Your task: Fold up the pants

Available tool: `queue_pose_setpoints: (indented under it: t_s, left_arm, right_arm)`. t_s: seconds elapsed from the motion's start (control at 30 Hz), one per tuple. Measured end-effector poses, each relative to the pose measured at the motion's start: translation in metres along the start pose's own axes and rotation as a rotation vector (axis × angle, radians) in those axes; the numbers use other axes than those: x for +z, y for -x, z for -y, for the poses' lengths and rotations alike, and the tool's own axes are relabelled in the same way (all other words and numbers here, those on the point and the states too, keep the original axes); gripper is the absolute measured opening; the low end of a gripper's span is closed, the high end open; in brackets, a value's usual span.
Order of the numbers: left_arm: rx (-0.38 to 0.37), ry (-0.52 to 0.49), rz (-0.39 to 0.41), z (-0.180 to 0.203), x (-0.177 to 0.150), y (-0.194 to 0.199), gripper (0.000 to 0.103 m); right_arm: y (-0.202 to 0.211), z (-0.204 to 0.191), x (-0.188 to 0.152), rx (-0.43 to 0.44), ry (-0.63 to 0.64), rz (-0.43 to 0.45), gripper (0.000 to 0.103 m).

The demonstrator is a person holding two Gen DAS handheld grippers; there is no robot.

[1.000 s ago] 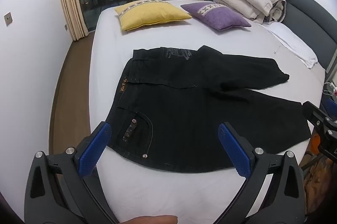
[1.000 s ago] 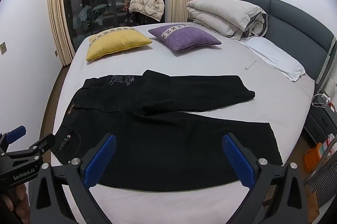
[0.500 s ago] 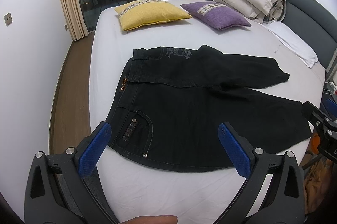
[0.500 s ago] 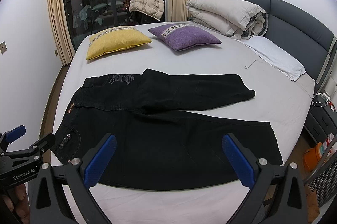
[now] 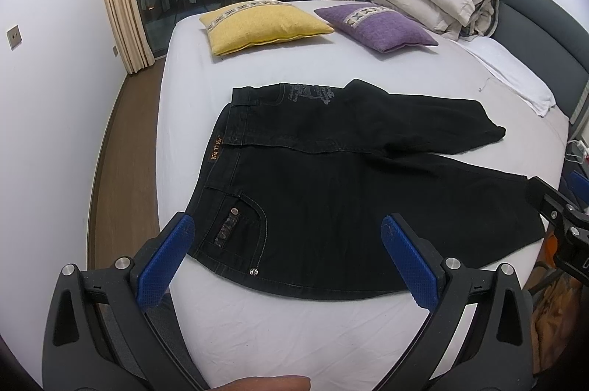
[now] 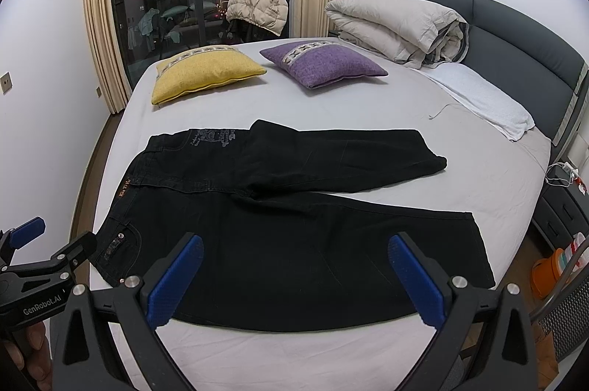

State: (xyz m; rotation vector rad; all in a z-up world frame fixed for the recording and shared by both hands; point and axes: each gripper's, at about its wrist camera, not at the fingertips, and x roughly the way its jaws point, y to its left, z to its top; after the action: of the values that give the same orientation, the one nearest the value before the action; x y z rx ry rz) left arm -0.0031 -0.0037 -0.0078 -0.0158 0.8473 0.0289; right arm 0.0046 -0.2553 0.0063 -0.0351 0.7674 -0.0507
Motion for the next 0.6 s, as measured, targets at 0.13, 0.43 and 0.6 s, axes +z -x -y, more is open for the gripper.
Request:
queue_pose_setpoints:
  t_s: [0.13,0.43,0.6]
  left_arm:
    - [0.001,0.001,0.001,0.0002,0.0001,0.0001,0.103]
    - [0.001,0.000,0.003,0.0002,0.0001,0.0008,0.103]
    - [0.001,0.000,0.004,0.0000,0.0001,0.0014,0.103]
  right_arm:
    - [0.0000,-0.0004,-0.0001,0.001,0.000,0.000,0.103]
    - [0.0001,-0.0009,-0.0007,0.000,0.000,-0.001,0.103]
    - [0.0001,-0.0007,-0.0009,0.001,-0.001,-0.002,0.103]
